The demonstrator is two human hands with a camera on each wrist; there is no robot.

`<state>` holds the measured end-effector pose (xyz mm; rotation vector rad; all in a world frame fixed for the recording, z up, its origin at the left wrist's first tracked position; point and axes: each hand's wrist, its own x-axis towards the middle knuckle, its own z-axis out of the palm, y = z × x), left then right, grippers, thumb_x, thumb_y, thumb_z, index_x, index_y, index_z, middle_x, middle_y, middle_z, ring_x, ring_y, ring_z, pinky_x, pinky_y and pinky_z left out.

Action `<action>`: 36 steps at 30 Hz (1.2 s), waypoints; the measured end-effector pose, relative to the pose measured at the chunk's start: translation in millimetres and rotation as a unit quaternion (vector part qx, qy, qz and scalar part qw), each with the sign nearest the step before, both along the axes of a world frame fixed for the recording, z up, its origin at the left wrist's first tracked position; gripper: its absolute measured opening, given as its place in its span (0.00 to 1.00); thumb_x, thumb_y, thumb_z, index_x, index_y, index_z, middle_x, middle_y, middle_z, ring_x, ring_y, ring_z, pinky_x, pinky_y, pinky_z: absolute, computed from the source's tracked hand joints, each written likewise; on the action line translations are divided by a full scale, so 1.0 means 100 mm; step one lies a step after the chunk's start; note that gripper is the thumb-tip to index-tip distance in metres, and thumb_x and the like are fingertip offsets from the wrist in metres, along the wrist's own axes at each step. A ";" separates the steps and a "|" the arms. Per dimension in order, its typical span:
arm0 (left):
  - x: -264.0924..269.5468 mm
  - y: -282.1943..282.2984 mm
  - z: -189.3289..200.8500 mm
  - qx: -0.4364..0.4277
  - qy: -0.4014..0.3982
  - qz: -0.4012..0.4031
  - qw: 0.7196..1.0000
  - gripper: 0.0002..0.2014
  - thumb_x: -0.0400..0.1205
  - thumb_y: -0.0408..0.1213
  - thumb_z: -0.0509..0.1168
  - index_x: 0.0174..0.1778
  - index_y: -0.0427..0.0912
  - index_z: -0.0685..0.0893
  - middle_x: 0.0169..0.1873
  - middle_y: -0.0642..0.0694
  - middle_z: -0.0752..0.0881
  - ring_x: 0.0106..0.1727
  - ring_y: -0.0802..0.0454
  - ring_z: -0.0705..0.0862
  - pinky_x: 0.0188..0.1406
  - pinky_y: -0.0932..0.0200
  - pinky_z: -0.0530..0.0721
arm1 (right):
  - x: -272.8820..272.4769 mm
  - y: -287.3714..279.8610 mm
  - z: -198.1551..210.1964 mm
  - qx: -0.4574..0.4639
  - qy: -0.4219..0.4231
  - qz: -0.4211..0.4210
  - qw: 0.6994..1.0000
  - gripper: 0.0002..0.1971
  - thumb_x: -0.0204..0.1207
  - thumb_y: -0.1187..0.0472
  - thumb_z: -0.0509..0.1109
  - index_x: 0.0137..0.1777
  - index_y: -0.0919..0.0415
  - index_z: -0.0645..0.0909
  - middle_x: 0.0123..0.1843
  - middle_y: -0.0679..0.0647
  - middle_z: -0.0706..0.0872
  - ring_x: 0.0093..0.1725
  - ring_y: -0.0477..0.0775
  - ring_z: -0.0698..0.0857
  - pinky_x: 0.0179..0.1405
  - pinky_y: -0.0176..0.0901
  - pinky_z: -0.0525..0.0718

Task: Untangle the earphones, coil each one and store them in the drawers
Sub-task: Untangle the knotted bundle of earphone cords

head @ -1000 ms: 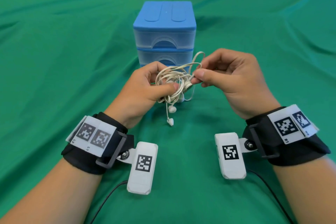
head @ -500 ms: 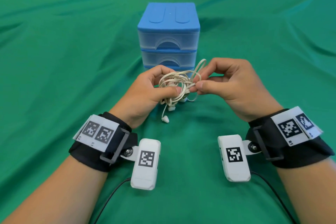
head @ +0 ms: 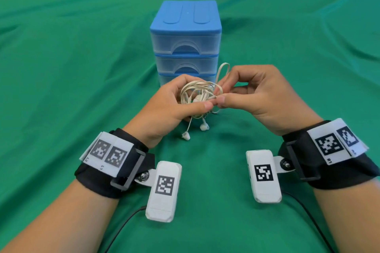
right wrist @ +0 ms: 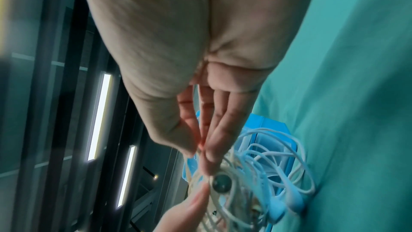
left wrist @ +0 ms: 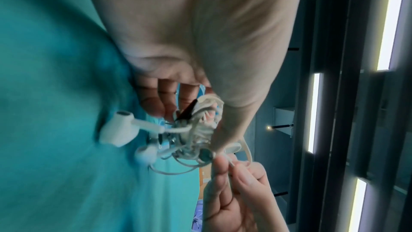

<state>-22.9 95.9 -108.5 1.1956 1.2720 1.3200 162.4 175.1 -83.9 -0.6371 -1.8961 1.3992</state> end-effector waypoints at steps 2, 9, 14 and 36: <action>-0.02 0.01 0.00 0.001 -0.021 0.018 1.000 0.19 0.74 0.34 0.75 0.60 0.37 0.84 0.48 0.41 0.89 0.47 0.44 0.84 0.45 0.49 0.82 | 0.00 0.04 0.00 0.020 0.008 -0.034 0.999 0.07 0.69 0.76 0.77 0.39 0.72 0.80 0.37 0.64 0.87 0.39 0.62 0.90 0.44 0.58 0.86; -0.03 0.01 0.01 0.055 -0.004 0.050 0.997 0.16 0.75 0.24 0.76 0.58 0.34 0.85 0.45 0.43 0.89 0.44 0.51 0.84 0.46 0.59 0.85 | -0.03 0.05 -0.05 0.004 -0.034 -0.008 0.999 0.12 0.71 0.66 0.76 0.41 0.76 0.78 0.32 0.60 0.86 0.28 0.56 0.87 0.28 0.40 0.75; -0.01 0.00 0.04 0.067 0.014 0.045 0.997 0.18 0.74 0.20 0.76 0.59 0.33 0.84 0.45 0.43 0.89 0.44 0.53 0.84 0.43 0.61 0.85 | -0.06 0.03 -0.07 -0.006 -0.035 -0.020 0.999 0.06 0.72 0.74 0.78 0.40 0.72 0.82 0.34 0.61 0.88 0.31 0.55 0.89 0.30 0.38 0.77; 0.01 -0.04 0.07 0.059 0.122 0.052 0.989 0.26 0.72 0.25 0.80 0.64 0.43 0.81 0.47 0.37 0.92 0.39 0.52 0.82 0.43 0.53 0.84 | 0.08 0.09 -0.01 -0.008 0.004 0.017 1.000 0.02 0.71 0.69 0.75 0.42 0.66 0.85 0.42 0.67 0.89 0.39 0.53 0.87 0.37 0.41 0.82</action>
